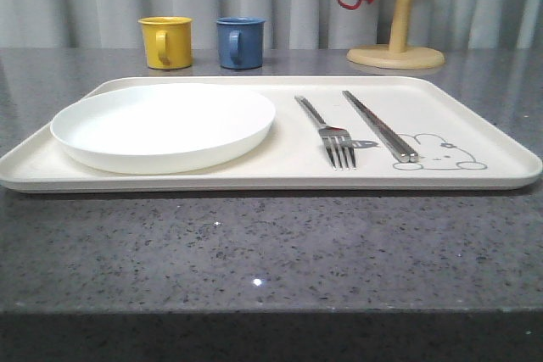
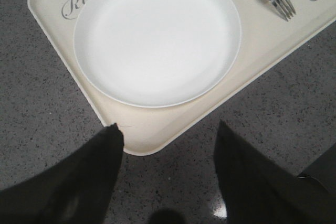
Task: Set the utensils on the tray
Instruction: 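Move the right gripper to the steel spoon and grasp it, then lower the spoon onto the tray beside the chopsticks and release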
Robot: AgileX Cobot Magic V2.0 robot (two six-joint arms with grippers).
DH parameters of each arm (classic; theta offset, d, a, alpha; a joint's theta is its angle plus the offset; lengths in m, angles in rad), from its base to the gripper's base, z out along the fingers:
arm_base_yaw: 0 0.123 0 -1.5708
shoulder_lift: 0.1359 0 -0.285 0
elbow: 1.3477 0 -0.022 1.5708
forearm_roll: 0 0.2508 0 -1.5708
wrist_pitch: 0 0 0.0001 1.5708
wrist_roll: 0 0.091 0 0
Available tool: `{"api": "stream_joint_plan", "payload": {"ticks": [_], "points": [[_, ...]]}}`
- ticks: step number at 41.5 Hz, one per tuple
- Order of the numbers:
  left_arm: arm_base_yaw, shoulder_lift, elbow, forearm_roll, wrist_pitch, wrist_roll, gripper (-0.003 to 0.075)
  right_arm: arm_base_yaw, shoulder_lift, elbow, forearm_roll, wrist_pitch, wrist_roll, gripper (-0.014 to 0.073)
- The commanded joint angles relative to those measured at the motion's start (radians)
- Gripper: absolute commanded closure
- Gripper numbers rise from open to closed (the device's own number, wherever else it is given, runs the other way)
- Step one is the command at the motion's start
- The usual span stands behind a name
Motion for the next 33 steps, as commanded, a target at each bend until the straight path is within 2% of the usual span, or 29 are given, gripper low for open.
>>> {"api": "stream_joint_plan", "payload": {"ticks": [1, 4, 10, 21, 26, 33], "points": [[-0.007, -0.009, -0.029, 0.003, -0.066, -0.008, 0.0334, -0.006, -0.033, -0.026, 0.008, -0.028, -0.012, 0.0573], [-0.007, -0.009, -0.029, 0.003, -0.066, -0.008, 0.0334, -0.006, -0.037, -0.030, 0.023, -0.023, -0.012, 0.0616], [-0.007, -0.009, -0.029, 0.003, -0.066, -0.008, 0.0334, 0.019, -0.082, -0.030, 0.069, 0.006, -0.013, 0.0616], [-0.007, -0.009, -0.029, 0.003, -0.066, -0.008, 0.0334, 0.239, -0.201, -0.030, 0.179, 0.100, -0.013, 0.0616], [-0.007, -0.009, -0.029, 0.003, -0.066, -0.008, 0.0334, 0.325, -0.191, -0.026, 0.297, 0.069, 0.013, 0.0616], [-0.007, -0.009, -0.029, 0.003, -0.066, -0.008, 0.0334, 0.372, -0.127, -0.025, 0.363, 0.010, 0.067, 0.0616]]}}
